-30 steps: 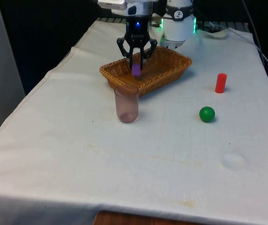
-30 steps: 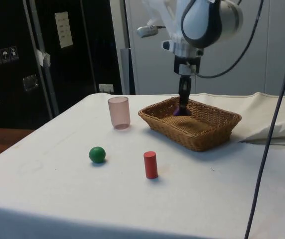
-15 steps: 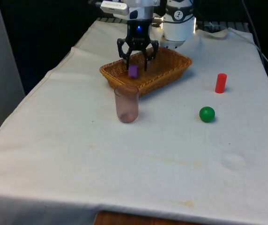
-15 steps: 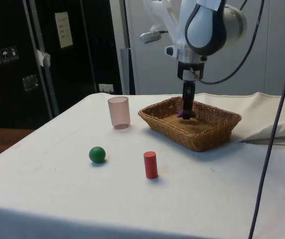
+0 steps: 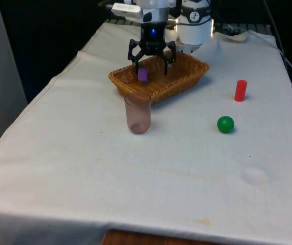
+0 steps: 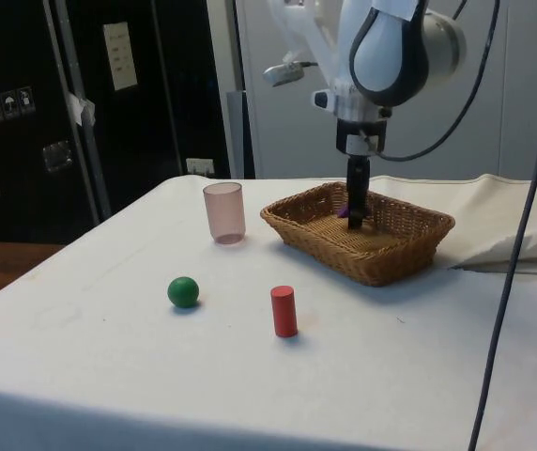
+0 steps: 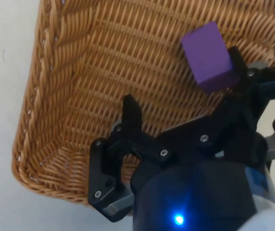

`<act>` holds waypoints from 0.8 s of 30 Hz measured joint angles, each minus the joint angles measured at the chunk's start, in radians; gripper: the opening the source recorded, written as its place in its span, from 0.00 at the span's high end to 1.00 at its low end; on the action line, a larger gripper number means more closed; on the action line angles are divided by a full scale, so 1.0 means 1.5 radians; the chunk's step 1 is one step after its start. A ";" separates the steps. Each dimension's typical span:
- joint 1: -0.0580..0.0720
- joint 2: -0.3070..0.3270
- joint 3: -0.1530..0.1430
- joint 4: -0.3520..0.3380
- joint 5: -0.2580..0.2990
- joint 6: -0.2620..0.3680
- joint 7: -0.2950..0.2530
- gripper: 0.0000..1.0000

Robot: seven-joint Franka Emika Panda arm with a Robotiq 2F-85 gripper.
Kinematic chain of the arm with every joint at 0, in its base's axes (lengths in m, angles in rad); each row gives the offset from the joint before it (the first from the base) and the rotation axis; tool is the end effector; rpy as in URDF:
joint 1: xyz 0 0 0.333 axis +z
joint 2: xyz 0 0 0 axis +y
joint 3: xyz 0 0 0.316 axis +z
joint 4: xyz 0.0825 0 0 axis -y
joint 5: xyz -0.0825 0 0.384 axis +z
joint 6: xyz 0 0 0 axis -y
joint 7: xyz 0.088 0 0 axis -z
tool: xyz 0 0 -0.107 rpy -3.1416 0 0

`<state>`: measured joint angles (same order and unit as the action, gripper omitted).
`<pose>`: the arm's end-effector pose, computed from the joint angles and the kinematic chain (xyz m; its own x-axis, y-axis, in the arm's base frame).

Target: Pick up the triangular block and place it into the basket.

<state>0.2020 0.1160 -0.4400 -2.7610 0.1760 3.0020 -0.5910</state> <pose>0.3841 -0.1120 0.1979 0.9752 0.1885 0.1155 0.1802 -0.9805 0.0787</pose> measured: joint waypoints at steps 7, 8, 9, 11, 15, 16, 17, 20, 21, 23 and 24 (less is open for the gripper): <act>0.000 -0.002 0.004 -0.013 0.005 -0.002 0.001 0.00; 0.000 -0.002 0.004 -0.015 0.005 -0.003 0.000 0.00; 0.000 -0.002 0.004 -0.016 0.007 -0.007 -0.002 0.00; 0.000 -0.002 0.003 -0.015 0.010 -0.012 -0.006 0.00; 0.000 -0.005 0.003 -0.013 0.013 -0.021 -0.013 0.00; 0.000 -0.007 0.002 -0.012 0.013 -0.025 -0.015 0.00; 0.000 -0.007 0.002 -0.012 0.013 -0.025 -0.015 0.00; 0.000 -0.032 -0.005 -0.011 0.013 -0.045 -0.029 0.00; 0.000 -0.041 -0.008 -0.011 0.013 -0.053 -0.033 0.00; 0.000 -0.067 -0.014 -0.010 0.012 -0.077 -0.043 0.00; 0.000 -0.074 -0.015 -0.009 0.011 -0.083 -0.044 0.00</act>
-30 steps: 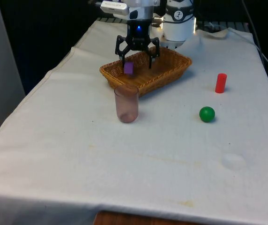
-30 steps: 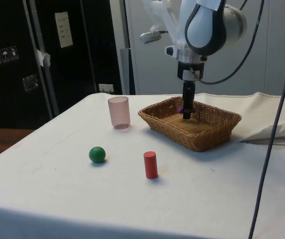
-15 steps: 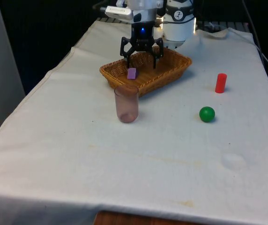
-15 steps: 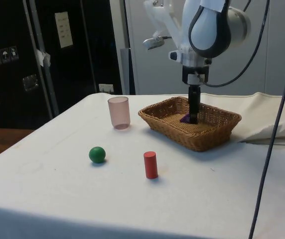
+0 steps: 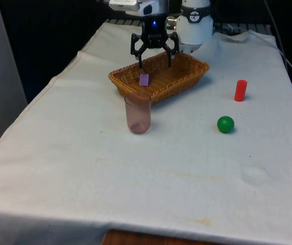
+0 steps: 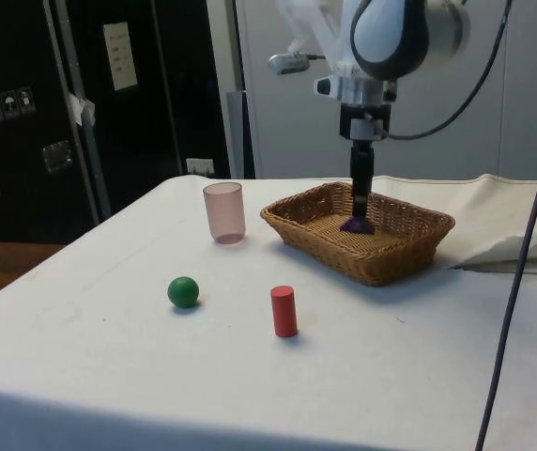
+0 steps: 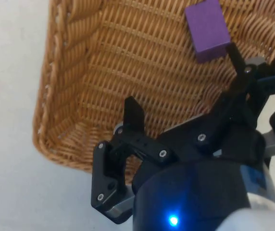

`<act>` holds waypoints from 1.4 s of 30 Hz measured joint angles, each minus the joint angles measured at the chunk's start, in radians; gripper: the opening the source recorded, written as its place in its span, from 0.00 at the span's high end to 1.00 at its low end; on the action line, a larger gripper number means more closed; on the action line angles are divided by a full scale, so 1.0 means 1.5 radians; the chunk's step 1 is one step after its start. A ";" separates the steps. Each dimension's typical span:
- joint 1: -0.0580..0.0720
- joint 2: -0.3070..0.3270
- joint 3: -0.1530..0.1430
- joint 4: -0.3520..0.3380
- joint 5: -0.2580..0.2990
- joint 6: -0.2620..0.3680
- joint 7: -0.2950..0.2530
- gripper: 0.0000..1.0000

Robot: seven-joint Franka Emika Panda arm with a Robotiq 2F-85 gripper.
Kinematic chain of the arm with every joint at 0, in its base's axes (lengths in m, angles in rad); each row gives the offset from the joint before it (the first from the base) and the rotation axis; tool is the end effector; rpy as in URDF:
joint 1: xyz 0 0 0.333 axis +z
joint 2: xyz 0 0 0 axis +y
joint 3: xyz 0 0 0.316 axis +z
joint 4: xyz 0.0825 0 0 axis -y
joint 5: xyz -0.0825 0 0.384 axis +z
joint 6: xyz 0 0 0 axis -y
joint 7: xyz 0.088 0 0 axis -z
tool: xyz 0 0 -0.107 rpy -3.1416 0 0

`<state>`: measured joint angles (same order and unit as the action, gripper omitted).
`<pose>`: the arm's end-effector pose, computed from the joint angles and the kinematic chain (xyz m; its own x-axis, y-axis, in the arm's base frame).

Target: Pick up the triangular block and place it into the basket.

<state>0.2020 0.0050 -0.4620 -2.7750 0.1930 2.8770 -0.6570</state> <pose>0.3780 -0.1121 0.2205 0.9711 0.2105 0.1126 0.2114 -0.9774 0.0038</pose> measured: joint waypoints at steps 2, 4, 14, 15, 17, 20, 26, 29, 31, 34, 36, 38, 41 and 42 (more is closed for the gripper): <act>0.000 -0.006 0.000 0.002 -0.001 -0.006 0.000 0.00; 0.000 -0.013 0.001 0.009 -0.001 -0.017 0.000 0.00; 0.000 -0.011 0.005 0.079 0.000 -0.089 0.002 0.00; 0.001 -0.009 0.006 0.093 0.001 -0.103 0.004 0.00; 0.001 -0.007 0.007 0.107 0.002 -0.114 0.005 0.00; 0.003 -0.003 0.008 0.122 0.005 -0.125 0.005 0.00; 0.005 0.015 0.013 0.179 0.021 -0.163 0.005 0.00; 0.006 0.021 0.014 0.193 0.027 -0.170 0.005 0.00; 0.007 0.028 0.015 0.209 0.031 -0.178 0.005 0.00; 0.009 0.041 0.017 0.238 0.041 -0.190 0.004 0.00; 0.009 0.047 0.018 0.251 0.044 -0.194 0.004 0.00; 0.009 0.049 0.019 0.258 0.046 -0.197 0.004 0.00; 0.009 0.056 0.021 0.277 0.053 -0.205 0.003 0.00; 0.010 0.061 0.023 0.289 0.057 -0.209 0.004 0.00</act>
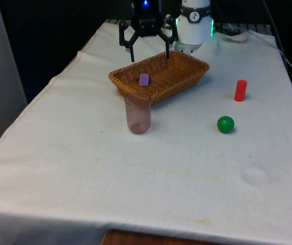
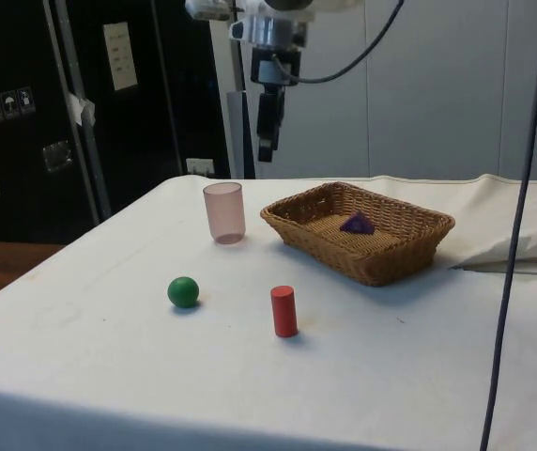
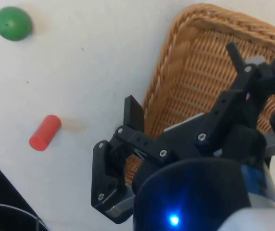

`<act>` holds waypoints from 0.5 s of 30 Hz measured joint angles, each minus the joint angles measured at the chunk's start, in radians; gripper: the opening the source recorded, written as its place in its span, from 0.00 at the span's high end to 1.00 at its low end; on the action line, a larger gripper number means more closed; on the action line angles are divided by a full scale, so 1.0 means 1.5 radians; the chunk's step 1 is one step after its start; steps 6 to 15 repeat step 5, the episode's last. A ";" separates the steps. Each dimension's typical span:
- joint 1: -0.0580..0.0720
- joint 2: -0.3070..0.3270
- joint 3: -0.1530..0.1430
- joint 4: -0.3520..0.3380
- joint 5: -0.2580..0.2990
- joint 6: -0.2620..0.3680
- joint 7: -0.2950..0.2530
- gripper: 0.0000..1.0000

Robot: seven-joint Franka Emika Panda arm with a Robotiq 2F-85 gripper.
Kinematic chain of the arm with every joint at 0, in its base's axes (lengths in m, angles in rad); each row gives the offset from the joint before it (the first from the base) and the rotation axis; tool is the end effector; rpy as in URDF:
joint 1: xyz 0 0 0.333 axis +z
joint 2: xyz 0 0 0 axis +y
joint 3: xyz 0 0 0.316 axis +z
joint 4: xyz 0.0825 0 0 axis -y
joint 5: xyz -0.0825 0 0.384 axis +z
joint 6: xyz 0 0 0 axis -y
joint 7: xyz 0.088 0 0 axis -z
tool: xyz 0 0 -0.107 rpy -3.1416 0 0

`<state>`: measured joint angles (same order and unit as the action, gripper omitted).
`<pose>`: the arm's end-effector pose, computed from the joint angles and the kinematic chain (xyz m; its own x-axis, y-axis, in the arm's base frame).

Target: Pick up the triangular block and place it into the basket.

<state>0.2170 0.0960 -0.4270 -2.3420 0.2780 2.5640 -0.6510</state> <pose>0.5119 -0.1134 0.3094 0.9597 0.2136 0.1827 0.2240 -0.9738 -0.0381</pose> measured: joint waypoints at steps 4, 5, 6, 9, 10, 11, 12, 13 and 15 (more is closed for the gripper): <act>0.000 0.007 -0.001 0.011 0.000 -0.010 0.000 0.00; 0.000 0.007 -0.001 0.011 0.000 -0.010 0.000 0.00; 0.000 0.007 -0.001 0.011 0.000 -0.010 0.000 0.00; 0.000 0.007 -0.001 0.011 0.000 -0.010 0.000 0.00; 0.000 0.007 -0.001 0.011 0.000 -0.010 0.000 0.00; 0.000 0.007 -0.001 0.011 0.000 -0.010 0.000 0.00; 0.000 0.007 -0.001 0.011 0.000 -0.010 0.000 0.00; 0.000 0.007 -0.001 0.011 0.000 -0.010 0.000 0.00; 0.000 0.007 -0.001 0.011 0.000 -0.010 0.000 0.00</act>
